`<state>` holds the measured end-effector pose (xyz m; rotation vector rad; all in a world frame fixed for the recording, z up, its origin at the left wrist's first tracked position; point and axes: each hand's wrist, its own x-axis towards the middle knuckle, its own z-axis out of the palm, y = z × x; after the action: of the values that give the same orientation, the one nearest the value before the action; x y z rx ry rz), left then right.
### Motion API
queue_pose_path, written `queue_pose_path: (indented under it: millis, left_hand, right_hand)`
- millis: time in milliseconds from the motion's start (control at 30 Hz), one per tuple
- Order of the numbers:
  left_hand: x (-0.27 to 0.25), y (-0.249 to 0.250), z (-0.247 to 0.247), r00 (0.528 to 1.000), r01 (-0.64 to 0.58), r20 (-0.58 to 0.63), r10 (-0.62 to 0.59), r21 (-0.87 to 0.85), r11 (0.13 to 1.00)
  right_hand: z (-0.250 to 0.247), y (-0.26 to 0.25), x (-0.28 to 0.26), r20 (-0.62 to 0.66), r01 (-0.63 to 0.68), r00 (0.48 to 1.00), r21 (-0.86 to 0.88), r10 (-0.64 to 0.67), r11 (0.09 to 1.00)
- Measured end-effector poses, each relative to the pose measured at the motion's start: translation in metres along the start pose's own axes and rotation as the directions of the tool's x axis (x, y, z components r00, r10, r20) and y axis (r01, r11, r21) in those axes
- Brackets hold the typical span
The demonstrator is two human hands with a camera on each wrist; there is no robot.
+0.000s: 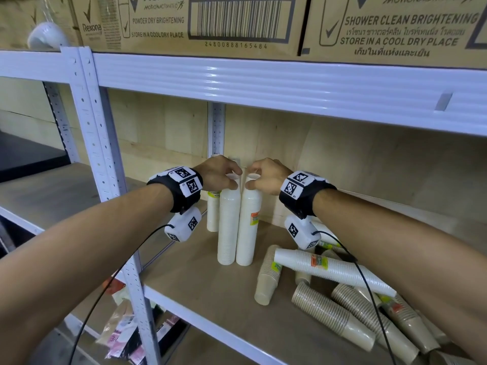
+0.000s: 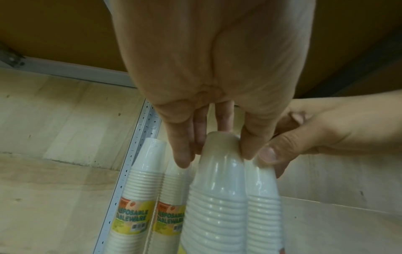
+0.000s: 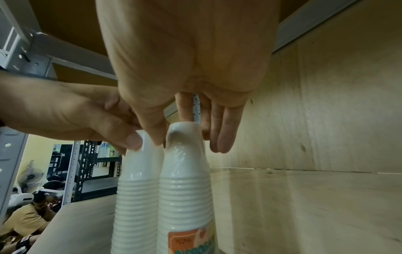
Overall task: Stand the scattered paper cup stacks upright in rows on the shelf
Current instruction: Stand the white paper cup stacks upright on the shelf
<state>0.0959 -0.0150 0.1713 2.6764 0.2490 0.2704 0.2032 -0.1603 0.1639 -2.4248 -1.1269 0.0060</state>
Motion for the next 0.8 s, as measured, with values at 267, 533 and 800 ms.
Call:
queue_pose_path:
  millis: [267,533,800]
  left_hand:
    - [0.0030,0.0006,-0.0006,1.000,-0.003,-0.017,0.004,0.079,0.997]
    - [0.0044,0.0003,-0.0004,1.000,-0.002,0.004,0.002,-0.006,1.000]
    - [0.0072,0.0011,-0.0009,0.999,0.028,-0.029,-0.029,-0.007,1.000]
  right_hand:
    - [-0.0043,0.0000,0.0007,0.020,0.031,0.999,-0.047,-0.030,0.998]
    - [-0.0069,0.0000,-0.0015,0.067,0.041,0.997,-0.031,-0.039,0.999]
    - [-0.0077,-0.0006,-0.0033,0.042,0.050,0.998,-0.080,-0.047,0.996]
